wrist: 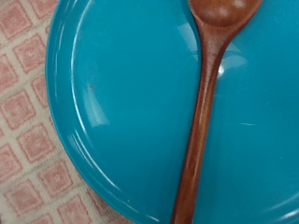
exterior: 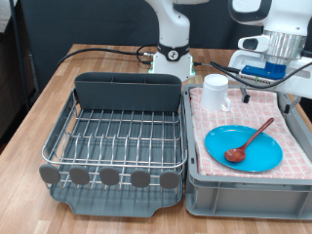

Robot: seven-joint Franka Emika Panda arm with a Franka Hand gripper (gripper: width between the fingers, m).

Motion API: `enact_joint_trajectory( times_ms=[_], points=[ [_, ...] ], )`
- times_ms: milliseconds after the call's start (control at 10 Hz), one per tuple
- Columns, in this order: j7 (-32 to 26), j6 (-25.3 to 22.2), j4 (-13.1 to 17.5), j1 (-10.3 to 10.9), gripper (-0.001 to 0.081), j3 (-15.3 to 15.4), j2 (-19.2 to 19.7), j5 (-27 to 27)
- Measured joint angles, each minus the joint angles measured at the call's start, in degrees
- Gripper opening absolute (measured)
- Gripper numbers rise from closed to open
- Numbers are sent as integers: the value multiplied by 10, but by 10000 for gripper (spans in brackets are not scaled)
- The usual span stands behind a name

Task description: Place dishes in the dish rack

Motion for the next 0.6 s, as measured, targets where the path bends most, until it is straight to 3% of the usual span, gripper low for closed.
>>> enact_joint_trajectory(
  times_ms=[600],
  points=[
    [30,50,2,1,802,-27,49,-48]
  ],
)
